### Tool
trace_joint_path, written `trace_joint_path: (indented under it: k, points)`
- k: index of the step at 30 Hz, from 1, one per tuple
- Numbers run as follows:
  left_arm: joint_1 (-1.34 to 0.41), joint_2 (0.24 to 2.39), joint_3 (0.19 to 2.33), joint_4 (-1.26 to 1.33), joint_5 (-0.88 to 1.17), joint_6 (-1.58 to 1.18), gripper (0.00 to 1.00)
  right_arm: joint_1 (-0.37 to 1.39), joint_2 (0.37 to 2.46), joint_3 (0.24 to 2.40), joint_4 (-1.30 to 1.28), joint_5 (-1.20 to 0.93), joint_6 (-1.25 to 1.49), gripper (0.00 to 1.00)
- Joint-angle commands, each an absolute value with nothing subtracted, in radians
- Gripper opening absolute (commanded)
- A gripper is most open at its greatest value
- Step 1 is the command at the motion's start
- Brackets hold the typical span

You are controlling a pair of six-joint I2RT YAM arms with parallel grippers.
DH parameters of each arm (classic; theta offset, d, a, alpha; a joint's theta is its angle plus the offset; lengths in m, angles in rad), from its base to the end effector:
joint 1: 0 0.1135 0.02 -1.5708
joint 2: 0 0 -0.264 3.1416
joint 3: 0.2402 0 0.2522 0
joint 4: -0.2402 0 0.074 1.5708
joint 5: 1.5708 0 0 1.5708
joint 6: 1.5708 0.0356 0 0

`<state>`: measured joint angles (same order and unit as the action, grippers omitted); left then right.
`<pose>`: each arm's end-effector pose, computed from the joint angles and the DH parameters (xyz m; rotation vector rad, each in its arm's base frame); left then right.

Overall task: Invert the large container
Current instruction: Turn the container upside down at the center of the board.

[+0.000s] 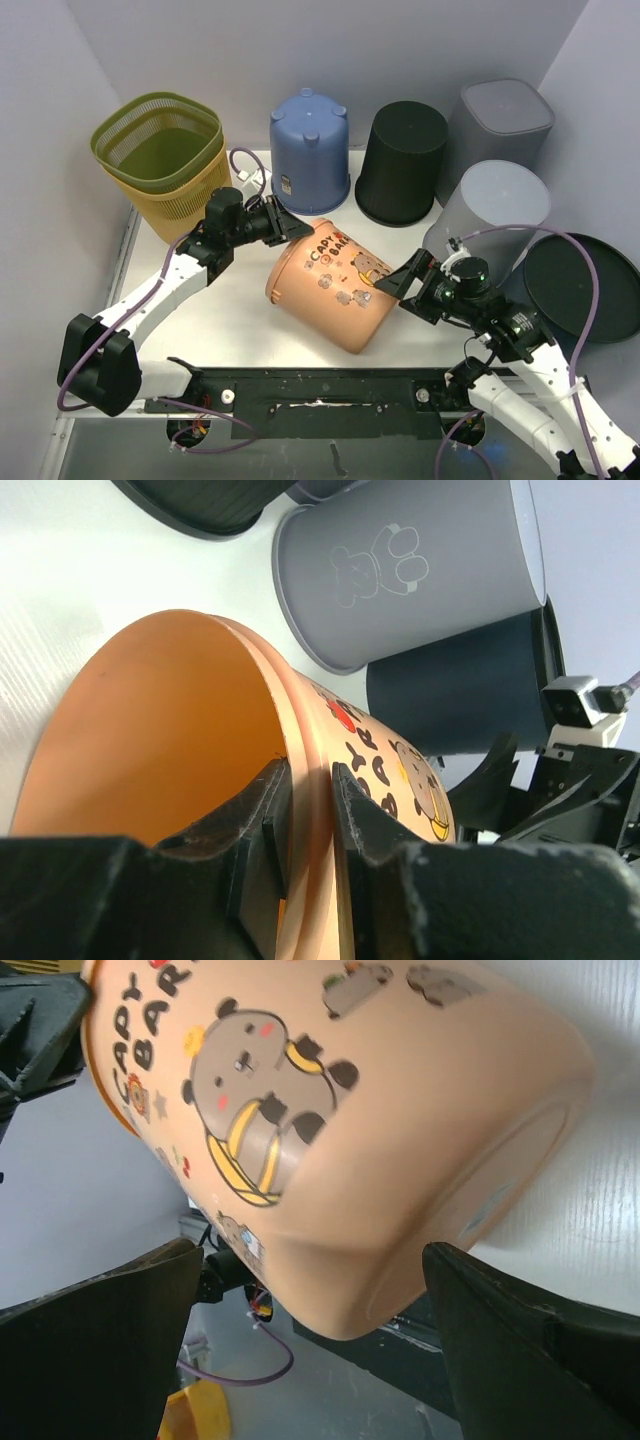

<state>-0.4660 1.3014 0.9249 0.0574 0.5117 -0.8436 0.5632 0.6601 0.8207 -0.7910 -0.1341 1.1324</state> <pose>0.2596 -0.1501 0.3008 -0.0040 2.0926 -1.3317 0.1090 0.0745 0.3094 0.5993 2.3423 1.0282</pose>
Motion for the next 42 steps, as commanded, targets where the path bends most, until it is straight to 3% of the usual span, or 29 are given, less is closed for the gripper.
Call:
trace_joint_path:
  k: [1, 10, 19, 36, 42]
  points:
    - [-0.466, 1.303, 0.939, 0.091, 0.440, -0.818, 0.00, 0.566, 0.635, 0.721, -0.666, -0.180, 1.238, 0.98]
    - [-0.466, 1.332, 0.952, 0.054, 0.453, -0.782, 0.00, 0.569, 0.680, 0.746, -0.538, -0.191, 1.192, 0.98]
    - [-0.469, 1.359, 0.955, 0.079, 0.492, -0.779, 0.00, 0.569, 0.861, 1.130, -0.567, -0.207, 1.011, 0.98]
    - [-0.504, 1.518, 0.907, 0.419, 0.533, -0.848, 0.00, 0.575, 1.046, 1.298, -0.468, -0.165, 0.859, 0.97]
    - [-0.504, 1.558, 0.893, 0.440, 0.529, -0.826, 0.26, 0.575, 1.111, 1.319, -0.421, -0.156, 0.838, 0.98]
